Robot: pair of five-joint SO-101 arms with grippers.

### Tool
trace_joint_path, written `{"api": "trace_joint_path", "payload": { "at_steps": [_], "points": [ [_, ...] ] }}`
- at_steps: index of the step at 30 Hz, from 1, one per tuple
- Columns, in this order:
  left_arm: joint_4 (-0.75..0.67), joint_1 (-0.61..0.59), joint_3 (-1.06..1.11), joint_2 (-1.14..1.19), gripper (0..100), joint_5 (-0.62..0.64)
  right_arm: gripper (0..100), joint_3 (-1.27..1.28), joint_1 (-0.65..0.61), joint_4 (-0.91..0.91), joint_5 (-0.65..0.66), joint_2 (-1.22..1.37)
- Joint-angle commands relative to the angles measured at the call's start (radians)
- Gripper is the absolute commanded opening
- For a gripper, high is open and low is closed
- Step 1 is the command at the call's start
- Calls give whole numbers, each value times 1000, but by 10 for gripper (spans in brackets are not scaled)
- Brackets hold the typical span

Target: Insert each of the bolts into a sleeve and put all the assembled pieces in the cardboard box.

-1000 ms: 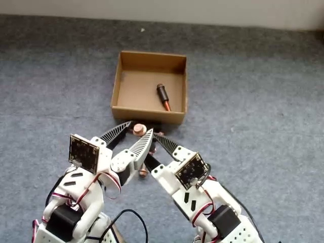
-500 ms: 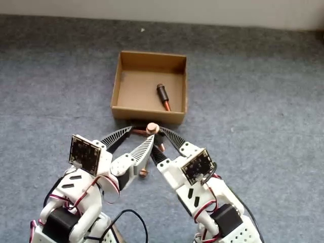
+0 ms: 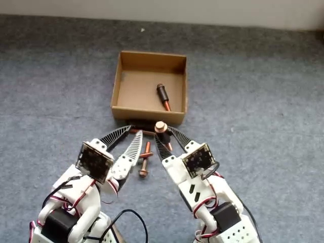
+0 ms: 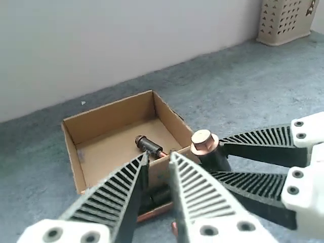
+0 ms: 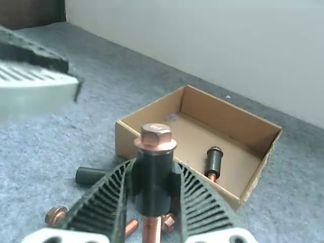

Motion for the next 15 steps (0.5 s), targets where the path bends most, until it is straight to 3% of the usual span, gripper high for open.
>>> {"api": "trace_joint_path", "payload": {
  "at_steps": [1, 5, 12, 15],
  "points": [
    [0, -5, -24, -7, 7, -175, 6, 4, 16, -33, 3, -18],
    [-3, -62, 44, -10, 7, -216, 6, 18, 16, -33, 2, -16],
    [-51, -387, 199, -10, 7, -213, 6, 18, 125, -33, -97, -15],
    [-84, -481, 277, -10, 7, -141, 6, 18, 145, -25, -97, -13]
  ]
}}
